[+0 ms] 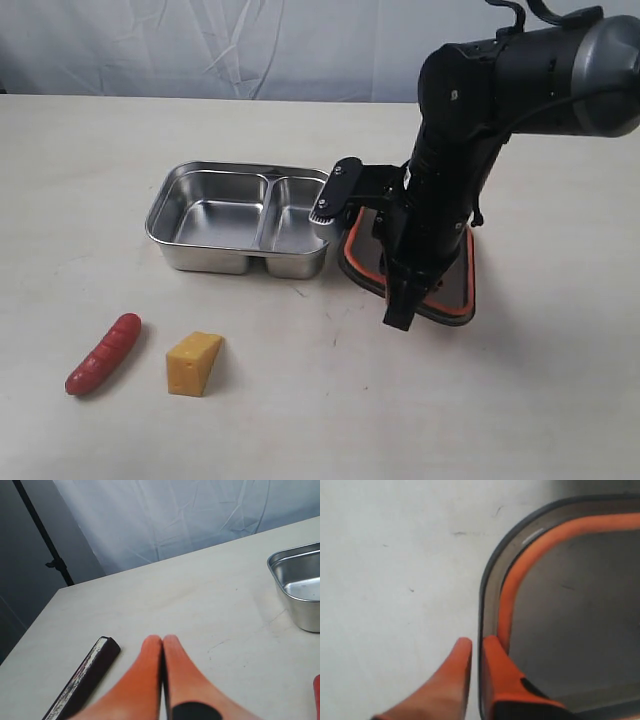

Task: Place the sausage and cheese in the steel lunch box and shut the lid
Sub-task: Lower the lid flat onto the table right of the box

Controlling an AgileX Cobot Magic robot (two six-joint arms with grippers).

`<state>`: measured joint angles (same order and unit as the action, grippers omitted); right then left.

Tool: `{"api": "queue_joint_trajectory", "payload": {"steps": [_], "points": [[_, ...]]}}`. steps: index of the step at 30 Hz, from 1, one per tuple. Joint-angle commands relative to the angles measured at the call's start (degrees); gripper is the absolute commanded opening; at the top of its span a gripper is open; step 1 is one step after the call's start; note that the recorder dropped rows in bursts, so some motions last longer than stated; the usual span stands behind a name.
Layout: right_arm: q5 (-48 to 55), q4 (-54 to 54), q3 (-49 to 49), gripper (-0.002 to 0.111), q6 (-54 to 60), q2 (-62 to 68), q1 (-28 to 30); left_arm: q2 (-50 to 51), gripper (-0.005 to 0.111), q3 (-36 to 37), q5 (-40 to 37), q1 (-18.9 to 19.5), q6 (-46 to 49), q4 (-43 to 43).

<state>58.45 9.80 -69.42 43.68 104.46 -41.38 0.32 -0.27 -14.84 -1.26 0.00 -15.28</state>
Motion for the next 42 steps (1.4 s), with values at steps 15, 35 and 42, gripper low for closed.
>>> {"api": "queue_joint_trajectory", "payload": {"steps": [15, 35, 42], "points": [[4.36, 2.22, 0.05, 0.066, 0.19, 0.41, -0.04, -0.32, 0.000, 0.27, 0.71, 0.09, 0.00, -0.07], [0.30, -13.13, -0.06, 0.066, -4.05, -1.97, -4.71, -0.32, 0.000, 0.27, 0.71, 0.09, 0.00, -0.07], [-3.51, -16.58, -0.06, 0.066, -10.66, -1.87, -8.02, -0.32, 0.000, 0.27, 0.71, 0.09, 0.00, -0.07]]}}
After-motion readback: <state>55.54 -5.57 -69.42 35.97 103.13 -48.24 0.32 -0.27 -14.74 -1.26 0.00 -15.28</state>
